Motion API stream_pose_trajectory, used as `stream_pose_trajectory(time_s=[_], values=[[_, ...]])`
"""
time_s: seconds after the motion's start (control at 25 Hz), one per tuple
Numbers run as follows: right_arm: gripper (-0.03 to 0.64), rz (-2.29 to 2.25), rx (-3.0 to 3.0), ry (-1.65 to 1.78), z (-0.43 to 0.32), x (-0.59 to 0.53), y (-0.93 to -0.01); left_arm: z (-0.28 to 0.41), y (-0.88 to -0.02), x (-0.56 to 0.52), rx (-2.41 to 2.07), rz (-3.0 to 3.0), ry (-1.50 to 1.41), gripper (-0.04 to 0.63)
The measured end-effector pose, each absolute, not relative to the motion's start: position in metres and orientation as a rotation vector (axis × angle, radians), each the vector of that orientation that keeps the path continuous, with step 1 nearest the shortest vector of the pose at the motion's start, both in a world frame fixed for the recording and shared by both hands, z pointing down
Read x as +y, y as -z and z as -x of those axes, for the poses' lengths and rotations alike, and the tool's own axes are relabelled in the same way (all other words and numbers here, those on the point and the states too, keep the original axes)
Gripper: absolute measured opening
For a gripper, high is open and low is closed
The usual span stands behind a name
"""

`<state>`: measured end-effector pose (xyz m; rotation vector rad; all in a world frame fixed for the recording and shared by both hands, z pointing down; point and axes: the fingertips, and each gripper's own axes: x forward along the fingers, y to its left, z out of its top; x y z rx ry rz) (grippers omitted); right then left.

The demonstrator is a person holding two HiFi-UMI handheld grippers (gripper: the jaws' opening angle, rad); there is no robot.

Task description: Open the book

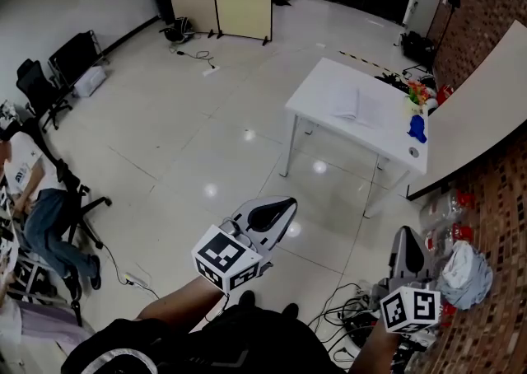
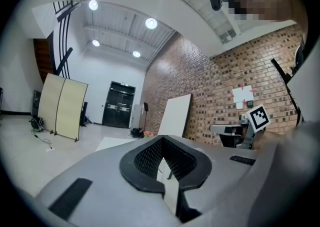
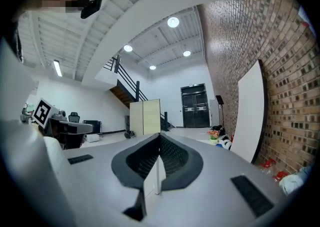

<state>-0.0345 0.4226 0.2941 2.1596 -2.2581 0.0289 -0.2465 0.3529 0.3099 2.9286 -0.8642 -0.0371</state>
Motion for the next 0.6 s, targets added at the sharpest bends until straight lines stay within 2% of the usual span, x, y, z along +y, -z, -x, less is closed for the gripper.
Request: stream_pose_trajectory(time_s=[0.6], values=[[0.002, -2.163, -2.252, 0.040, 0.038, 0.432, -0.286, 0.243, -0.306, 0.368, -0.844, -2.951, 0.040, -0.003]])
